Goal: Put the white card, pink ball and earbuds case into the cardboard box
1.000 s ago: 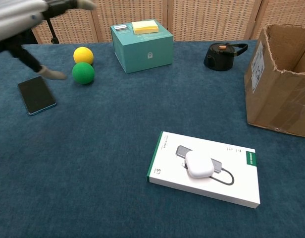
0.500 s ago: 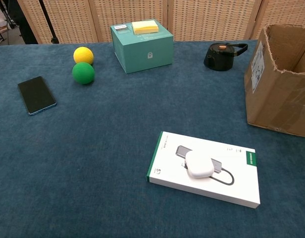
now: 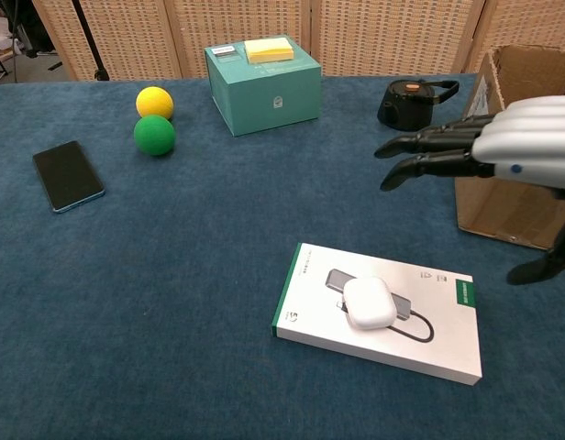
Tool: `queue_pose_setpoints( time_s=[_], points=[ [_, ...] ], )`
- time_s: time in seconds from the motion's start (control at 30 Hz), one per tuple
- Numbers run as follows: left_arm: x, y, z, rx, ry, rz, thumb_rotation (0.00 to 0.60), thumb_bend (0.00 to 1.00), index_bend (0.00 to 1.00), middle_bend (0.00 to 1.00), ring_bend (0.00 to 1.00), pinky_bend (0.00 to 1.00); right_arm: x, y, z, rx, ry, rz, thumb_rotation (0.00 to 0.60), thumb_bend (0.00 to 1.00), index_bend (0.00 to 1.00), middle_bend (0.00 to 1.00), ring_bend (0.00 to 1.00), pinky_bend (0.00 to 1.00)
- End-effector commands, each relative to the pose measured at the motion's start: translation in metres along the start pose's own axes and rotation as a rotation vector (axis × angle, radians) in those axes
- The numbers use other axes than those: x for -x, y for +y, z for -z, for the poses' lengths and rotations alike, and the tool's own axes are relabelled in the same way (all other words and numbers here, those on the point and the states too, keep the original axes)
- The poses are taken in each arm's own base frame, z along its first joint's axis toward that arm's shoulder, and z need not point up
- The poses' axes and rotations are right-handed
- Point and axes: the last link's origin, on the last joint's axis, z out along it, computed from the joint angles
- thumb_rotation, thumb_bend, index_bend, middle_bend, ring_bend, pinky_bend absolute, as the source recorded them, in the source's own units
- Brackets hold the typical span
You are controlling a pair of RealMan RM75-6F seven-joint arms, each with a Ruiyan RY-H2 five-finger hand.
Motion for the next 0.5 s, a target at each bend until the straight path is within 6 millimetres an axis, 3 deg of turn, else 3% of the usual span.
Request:
queue_pose_setpoints(
  time_s=[0.03,0.27,0.5],
  points=[
    [0.0,0.0,0.0,-0.002,0.0,0.001,0.6,0.0,0.0,0.0,0.0,0.0,0.006,-0.013,-0.026,-0.005,-0.02,-0.012,0.6,0.0,0.14,0.02,0.0,0.09],
    [0.0,-0.001,0.0,-0.007,-0.001,0.003,0.6,0.0,0.0,0.0,0.0,0.0,0.017,-0.028,-0.047,-0.006,-0.064,-0.041,0.6,0.0,0.19,0.08,0.0,0.09],
    [0.001,-0.001,-0.001,-0.006,-0.007,0.004,0.6,0.0,0.0,0.0,0.0,0.0,0.029,-0.038,-0.055,-0.02,-0.084,-0.009,0.6,0.0,0.25,0.13,0.02,0.09]
  ],
)
